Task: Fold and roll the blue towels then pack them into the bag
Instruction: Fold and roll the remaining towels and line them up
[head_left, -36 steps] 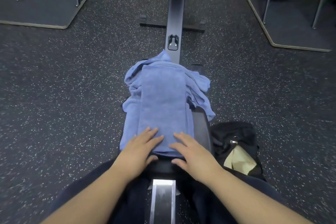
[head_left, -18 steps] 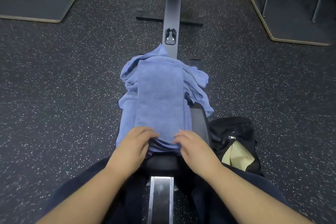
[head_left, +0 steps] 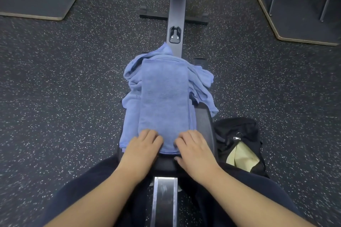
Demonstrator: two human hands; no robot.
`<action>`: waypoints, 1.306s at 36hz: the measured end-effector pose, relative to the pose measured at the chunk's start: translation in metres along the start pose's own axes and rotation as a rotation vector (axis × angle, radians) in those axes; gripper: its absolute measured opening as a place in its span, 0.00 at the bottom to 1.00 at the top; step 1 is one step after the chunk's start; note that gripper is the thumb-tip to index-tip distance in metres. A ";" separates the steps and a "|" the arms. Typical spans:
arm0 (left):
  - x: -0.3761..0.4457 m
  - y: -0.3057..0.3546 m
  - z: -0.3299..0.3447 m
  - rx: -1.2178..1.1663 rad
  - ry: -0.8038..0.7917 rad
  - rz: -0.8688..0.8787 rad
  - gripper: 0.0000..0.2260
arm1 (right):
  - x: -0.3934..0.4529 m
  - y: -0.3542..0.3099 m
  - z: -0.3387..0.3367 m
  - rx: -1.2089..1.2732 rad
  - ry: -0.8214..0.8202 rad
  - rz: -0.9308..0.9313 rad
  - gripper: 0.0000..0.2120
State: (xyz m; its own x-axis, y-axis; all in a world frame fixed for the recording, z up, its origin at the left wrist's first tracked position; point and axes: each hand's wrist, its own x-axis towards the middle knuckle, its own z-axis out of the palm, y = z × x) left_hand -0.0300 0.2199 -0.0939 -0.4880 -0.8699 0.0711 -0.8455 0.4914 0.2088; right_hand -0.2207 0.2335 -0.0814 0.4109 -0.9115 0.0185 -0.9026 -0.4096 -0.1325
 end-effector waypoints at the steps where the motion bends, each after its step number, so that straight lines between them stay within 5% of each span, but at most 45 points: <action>1: 0.001 0.003 0.001 0.050 0.029 0.001 0.15 | 0.002 -0.001 0.003 -0.013 0.023 -0.011 0.20; 7: 0.004 0.007 0.006 0.197 0.162 0.028 0.04 | 0.007 -0.005 0.020 -0.034 0.140 -0.104 0.09; 14: 0.002 0.001 0.003 0.168 0.205 0.025 0.08 | 0.009 0.005 0.013 0.006 0.182 -0.109 0.09; 21: -0.004 -0.007 -0.010 0.029 0.113 -0.107 0.15 | 0.006 0.018 0.010 0.182 0.107 -0.059 0.13; 27: 0.003 -0.012 -0.018 -0.221 -0.014 -0.398 0.06 | 0.009 0.020 0.007 0.243 0.076 -0.010 0.04; 32: 0.006 -0.014 -0.016 -0.315 0.008 -0.480 0.07 | 0.016 0.018 0.000 0.299 0.011 0.112 0.05; 47: 0.012 -0.023 -0.014 -0.064 0.061 -0.466 0.09 | 0.022 0.020 0.009 0.263 0.178 0.146 0.06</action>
State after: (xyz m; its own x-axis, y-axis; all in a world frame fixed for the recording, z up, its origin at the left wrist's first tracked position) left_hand -0.0134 0.1975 -0.0844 -0.0441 -0.9990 0.0121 -0.9554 0.0458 0.2918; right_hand -0.2283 0.2060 -0.0925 0.2303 -0.9615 0.1499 -0.8768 -0.2718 -0.3966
